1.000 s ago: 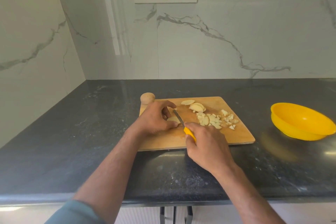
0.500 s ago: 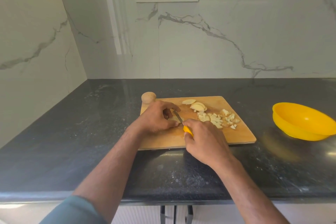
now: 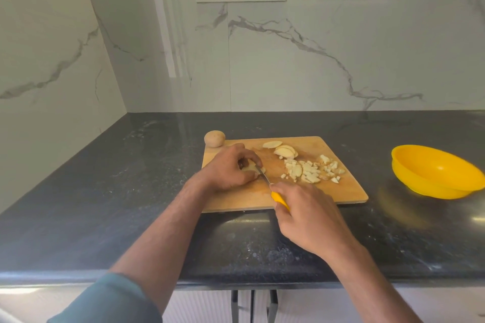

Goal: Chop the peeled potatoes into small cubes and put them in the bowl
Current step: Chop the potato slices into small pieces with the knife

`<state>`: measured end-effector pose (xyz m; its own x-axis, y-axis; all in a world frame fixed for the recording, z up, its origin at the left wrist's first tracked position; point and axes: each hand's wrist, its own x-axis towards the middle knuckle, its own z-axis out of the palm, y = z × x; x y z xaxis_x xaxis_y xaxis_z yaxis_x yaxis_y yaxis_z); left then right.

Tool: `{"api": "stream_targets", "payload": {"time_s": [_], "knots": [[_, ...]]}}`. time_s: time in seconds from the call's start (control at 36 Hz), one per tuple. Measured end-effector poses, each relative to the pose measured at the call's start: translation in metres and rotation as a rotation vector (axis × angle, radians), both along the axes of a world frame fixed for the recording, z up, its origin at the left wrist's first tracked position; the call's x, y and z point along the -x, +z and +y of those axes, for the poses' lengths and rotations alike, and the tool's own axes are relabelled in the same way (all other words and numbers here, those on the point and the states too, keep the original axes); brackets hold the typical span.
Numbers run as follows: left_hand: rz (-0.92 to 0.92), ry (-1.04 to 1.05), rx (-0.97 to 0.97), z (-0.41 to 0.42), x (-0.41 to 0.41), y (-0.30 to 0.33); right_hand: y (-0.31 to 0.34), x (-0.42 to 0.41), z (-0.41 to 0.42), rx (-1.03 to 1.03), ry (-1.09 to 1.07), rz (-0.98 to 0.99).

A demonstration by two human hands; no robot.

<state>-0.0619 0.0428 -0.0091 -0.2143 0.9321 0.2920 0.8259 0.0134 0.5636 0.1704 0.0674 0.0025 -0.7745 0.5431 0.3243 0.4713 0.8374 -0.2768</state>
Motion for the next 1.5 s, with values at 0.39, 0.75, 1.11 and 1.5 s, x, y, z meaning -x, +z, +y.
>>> {"api": "stream_targets", "payload": {"time_s": [0.39,0.75,1.11,1.5], "knots": [[-0.159,0.054,-0.054,-0.005,0.001,0.001,0.000,-0.013,0.006,0.156,-0.030,0.277],[-0.192,0.089,-0.088,-0.009,0.001,0.004,-0.004,0.027,0.001,-0.010,-0.031,0.107],[-0.188,0.113,-0.088,-0.009,-0.002,0.006,0.001,0.028,0.001,0.001,-0.007,0.056],[-0.196,0.092,-0.059,-0.012,-0.003,0.009,0.003,0.030,0.001,-0.048,0.000,0.027]]}}
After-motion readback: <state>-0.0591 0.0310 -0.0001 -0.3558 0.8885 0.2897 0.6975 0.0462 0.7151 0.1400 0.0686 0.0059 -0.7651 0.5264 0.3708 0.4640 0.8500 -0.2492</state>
